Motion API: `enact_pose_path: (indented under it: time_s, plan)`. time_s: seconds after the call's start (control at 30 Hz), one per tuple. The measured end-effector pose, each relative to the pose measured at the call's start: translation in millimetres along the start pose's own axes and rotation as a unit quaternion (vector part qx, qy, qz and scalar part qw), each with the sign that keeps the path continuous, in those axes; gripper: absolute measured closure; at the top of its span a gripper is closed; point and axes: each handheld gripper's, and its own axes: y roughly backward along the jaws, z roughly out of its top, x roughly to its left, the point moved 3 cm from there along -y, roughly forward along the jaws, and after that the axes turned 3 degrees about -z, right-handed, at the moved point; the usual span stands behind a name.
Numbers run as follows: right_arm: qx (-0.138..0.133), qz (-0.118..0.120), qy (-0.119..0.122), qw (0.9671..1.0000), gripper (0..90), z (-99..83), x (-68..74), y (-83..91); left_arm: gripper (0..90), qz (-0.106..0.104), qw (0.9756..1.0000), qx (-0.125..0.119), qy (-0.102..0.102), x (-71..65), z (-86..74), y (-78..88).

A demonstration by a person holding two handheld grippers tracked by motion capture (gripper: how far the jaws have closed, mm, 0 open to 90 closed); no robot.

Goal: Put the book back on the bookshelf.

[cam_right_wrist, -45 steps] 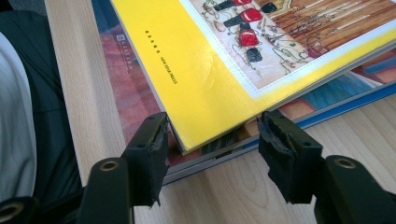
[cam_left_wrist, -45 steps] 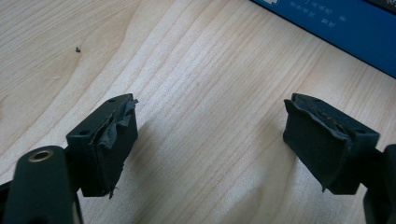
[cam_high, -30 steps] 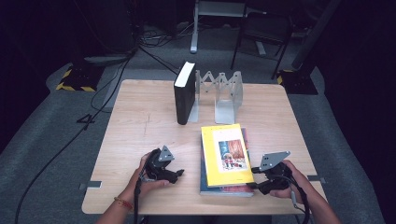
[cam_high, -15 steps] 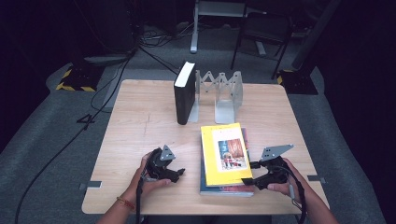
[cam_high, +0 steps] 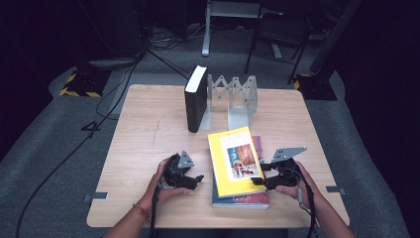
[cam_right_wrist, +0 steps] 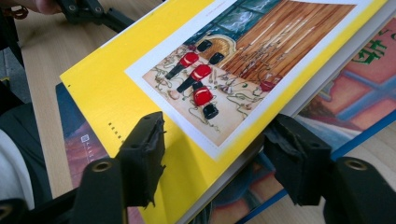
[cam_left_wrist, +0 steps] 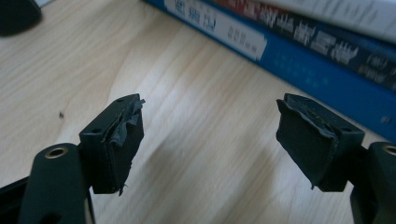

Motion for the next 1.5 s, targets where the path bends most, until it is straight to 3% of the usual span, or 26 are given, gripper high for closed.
enact_pose_path:
  time_s: [0.07, 0.2, 0.3, 0.43, 0.6, 0.7, 0.83, 0.97, 1.13, 1.2, 1.27, 1.5]
  plan:
    - [-0.006, 0.000, 0.000, 1.0000, 45.6, 1.5, -1.5, -0.1, 24.5, 0.009, 0.9999, -0.010, 0.001, 3.9, 6.4, -1.5]
    - [-0.020, 0.005, 0.002, 0.9998, 53.7, 3.0, -3.3, 2.2, 26.5, 0.003, 0.9999, -0.012, 0.007, 10.6, 15.9, -10.3]
    - [-0.020, 0.006, 0.001, 0.9998, 54.3, 2.8, -3.7, 2.3, 27.1, 0.012, 0.9998, -0.015, -0.003, 12.2, 20.8, -13.0]
    - [-0.022, 0.011, 0.004, 0.9997, 54.5, 2.0, -5.1, 1.9, 30.8, 0.009, 0.9998, -0.020, 0.000, 15.3, 28.0, -18.3]
    - [-0.023, 0.020, 0.000, 0.9995, 54.2, 1.8, -7.0, 1.9, 35.9, 0.018, 0.9996, -0.015, -0.017, 16.0, 32.1, -29.6]
    - [-0.023, 0.026, 0.001, 0.9994, 51.9, 2.4, -9.2, 0.9, 35.9, 0.019, 0.9997, -0.011, -0.013, 19.2, 33.8, -33.0]
    - [-0.018, 0.028, 0.005, 0.9994, 47.4, 5.4, -12.1, -3.0, 35.9, 0.027, 0.9995, -0.014, 0.009, 32.0, 36.9, -40.4]
    - [-0.018, 0.037, 0.004, 0.9992, 44.6, 11.3, -19.9, -9.5, 36.5, 0.031, 0.9994, -0.015, 0.009, 41.1, 40.3, -42.9]
    - [-0.023, 0.035, 0.000, 0.9991, 44.8, 14.9, -26.5, -14.7, 47.0, 0.033, 0.9990, -0.021, 0.023, 41.9, 42.7, -43.3]
    - [-0.031, 0.022, 0.016, 0.9991, 50.7, 14.0, -23.2, -13.9, 46.9, 0.034, 0.9989, -0.022, 0.025, 41.2, 43.4, -42.4]
    - [-0.053, 0.042, 0.013, 0.9976, 58.5, 12.2, -21.0, -11.1, 47.0, 0.032, 0.9988, -0.024, 0.028, 40.1, 44.3, -41.0]
    - [-0.083, 0.050, 0.044, 0.9943, 70.3, 9.8, -12.6, 0.0, 44.4, 0.031, 0.9985, -0.042, 0.018, 38.2, 48.0, -35.4]
